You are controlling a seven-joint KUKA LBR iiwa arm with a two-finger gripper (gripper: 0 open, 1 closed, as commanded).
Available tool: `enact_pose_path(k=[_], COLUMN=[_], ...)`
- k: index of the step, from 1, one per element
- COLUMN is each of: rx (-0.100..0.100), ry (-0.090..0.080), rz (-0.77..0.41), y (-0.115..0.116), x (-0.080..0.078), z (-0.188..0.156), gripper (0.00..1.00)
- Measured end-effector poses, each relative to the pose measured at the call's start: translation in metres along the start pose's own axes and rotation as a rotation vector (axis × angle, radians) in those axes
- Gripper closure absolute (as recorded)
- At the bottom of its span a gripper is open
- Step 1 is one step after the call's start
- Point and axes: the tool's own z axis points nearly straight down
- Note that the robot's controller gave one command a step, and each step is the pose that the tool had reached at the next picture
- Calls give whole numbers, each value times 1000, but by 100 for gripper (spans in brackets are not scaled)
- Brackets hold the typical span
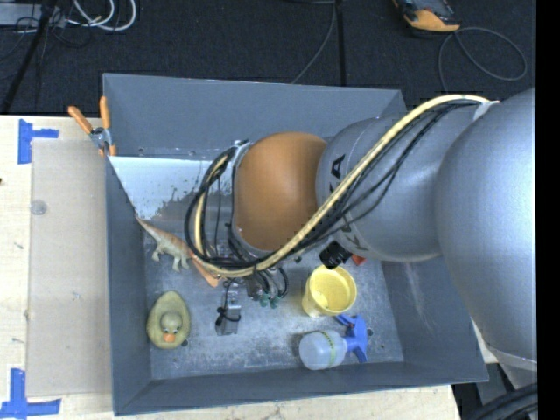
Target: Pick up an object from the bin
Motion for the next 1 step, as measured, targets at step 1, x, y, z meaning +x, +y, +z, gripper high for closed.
enact_pose_path(k=[1], rx=[0], ry=[11], rz=[-299], y=[-42], x=[-17], z=[45], gripper=[100])
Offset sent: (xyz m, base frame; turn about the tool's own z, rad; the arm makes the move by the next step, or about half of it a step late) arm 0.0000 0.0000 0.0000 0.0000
